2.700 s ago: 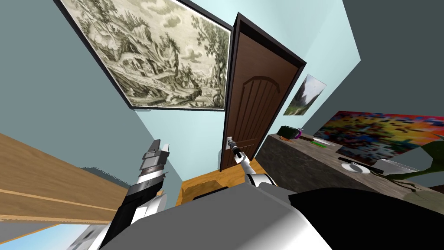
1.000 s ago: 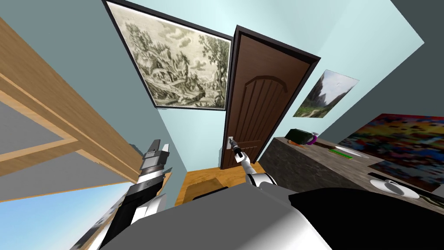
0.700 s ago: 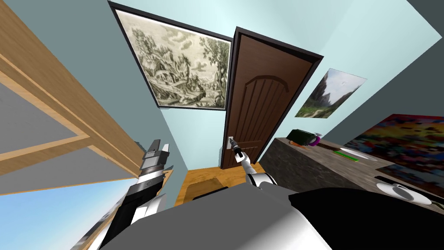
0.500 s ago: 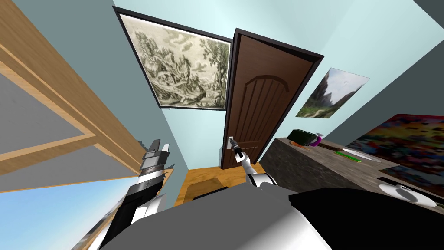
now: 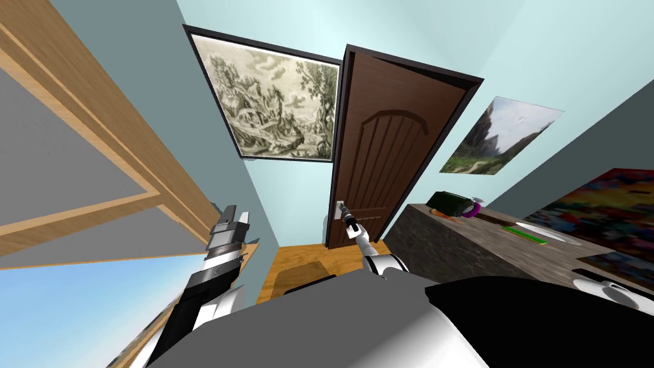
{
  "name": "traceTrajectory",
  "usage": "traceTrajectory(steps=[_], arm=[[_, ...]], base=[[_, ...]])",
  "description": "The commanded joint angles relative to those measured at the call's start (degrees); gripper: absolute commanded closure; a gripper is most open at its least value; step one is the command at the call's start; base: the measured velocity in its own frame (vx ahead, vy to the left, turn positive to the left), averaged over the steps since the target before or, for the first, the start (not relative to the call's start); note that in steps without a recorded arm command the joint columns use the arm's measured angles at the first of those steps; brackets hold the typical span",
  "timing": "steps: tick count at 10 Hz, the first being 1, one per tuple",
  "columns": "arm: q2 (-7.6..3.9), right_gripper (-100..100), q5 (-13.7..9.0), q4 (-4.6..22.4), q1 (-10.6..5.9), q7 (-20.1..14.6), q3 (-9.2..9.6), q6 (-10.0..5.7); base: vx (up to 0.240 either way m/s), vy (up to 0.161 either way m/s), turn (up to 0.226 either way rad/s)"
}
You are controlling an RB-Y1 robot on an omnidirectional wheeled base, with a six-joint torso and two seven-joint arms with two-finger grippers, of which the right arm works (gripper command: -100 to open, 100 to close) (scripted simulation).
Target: Pull the door open
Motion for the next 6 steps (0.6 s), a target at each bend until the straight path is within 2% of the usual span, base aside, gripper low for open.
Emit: traceTrajectory(steps=[1, 2, 3, 4, 5, 6], arm=[[0.35, 100, -1.5, 0.2, 0.07, -2.9, 0.57, -0.17], [0.23, 100, -2.9, 0.2, 0.08, -4.2, 0.77, -0.16], [0.23, 100, -2.9, 0.2, 0.08, -5.2, 0.77, -0.16], [0.12, 100, -4.3, 0.3, 0.09, -7.1, 0.98, -0.15], [0.12, 100, -4.3, 0.3, 0.09, -7.6, 0.98, -0.15], [0.00, 100, -5.7, 0.3, 0.10, -9.7, 1.19, -0.15]], base=[[-0.037, -0.031, 0.069], [-0.058, -0.052, 0.129], [-0.039, -0.037, 0.064], [-0.035, -0.021, 0.049], [-0.033, -0.019, 0.039], [-0.043, -0.025, 0.084]])
